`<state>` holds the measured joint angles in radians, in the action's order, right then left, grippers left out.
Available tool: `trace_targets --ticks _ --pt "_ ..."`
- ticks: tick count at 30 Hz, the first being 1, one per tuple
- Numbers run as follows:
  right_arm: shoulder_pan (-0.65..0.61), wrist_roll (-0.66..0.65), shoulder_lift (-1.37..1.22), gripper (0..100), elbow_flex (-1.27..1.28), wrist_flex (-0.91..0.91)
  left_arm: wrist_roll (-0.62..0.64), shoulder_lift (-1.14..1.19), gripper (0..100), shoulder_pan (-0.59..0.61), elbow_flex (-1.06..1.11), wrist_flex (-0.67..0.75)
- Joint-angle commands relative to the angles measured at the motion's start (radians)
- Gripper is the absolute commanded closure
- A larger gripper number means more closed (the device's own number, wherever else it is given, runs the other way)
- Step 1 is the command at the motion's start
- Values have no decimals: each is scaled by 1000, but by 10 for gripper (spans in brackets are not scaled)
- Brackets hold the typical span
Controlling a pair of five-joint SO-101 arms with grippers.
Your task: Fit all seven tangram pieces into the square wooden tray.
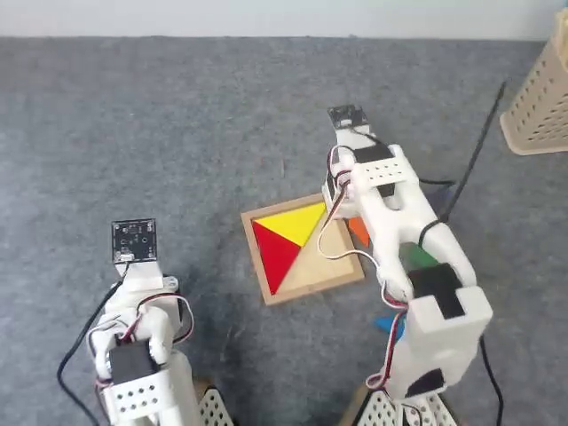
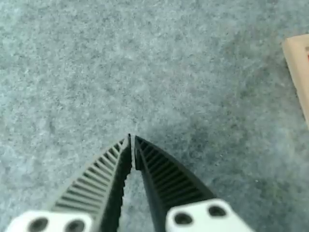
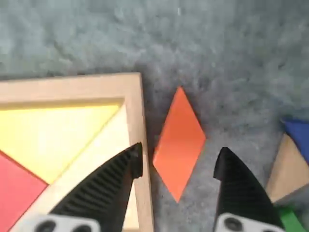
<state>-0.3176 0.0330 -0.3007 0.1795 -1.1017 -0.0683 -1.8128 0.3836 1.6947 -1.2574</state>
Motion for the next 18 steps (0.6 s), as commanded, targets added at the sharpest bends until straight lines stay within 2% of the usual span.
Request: trace_targets --ticks 1,8,14,18 --pt "8 -17 -18 745 -46 7 8 -14 987 -3 -10 -6" --pt "93 25 -41 745 -46 16 8 -14 987 -3 -10 -6" --pt "104 48 -47 809 -46 16 8 -14 987 -3 -10 -6" --pt "104 48 -48 813 -41 16 8 -14 987 -3 -10 -6"
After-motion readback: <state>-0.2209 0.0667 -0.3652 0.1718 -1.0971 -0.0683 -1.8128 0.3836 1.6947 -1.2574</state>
